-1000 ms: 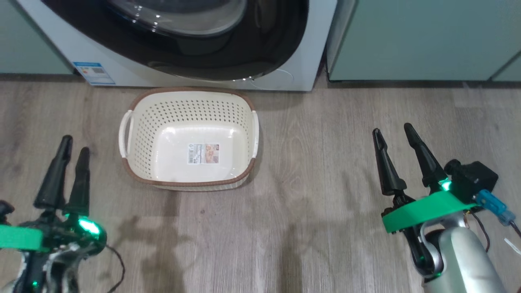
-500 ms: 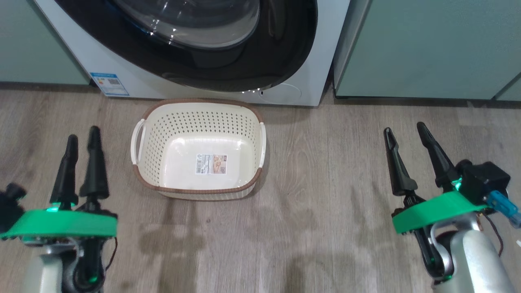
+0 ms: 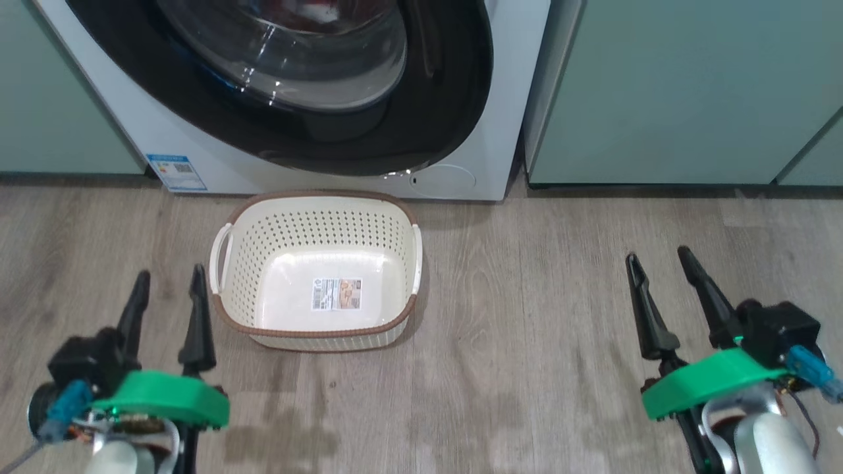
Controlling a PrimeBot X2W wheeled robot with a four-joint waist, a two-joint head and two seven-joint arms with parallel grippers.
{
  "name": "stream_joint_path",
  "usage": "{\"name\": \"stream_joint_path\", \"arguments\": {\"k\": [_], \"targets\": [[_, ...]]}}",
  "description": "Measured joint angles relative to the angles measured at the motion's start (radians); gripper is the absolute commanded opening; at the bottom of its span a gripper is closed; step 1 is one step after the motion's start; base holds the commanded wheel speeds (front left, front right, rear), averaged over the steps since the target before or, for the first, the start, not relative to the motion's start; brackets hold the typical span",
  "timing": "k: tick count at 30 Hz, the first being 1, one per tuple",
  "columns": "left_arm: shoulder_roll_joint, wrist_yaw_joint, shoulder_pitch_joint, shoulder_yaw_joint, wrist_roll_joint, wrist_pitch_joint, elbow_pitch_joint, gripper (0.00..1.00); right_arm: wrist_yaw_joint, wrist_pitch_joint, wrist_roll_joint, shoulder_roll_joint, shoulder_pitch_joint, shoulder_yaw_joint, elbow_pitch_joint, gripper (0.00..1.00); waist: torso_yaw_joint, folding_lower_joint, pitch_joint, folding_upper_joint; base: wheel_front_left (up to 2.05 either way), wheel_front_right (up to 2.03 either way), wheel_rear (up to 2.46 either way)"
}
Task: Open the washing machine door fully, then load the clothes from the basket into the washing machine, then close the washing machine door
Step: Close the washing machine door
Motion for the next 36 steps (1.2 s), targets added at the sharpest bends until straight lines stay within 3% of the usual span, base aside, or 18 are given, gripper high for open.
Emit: {"name": "stream_joint_path", "arguments": {"k": [8,36], "targets": [[0.005,0.034,0.034,-0.024,0.052,-0.007,0.006,1.00,0.000,0.000,0.000,0.000,0.018,-0.015,0.004,1.00,0.004,0.0000,-0.033,0.0000,0.00,0.00,0.00],[0.018,0.043,0.048,-0.046,0.047,-0.007,0.006,1.00,0.000,0.008,0.002,0.000,0.042,-0.021,0.000,1.00,0.013,0.0000,-0.037,0.0000,0.00,0.00,0.00]]}}
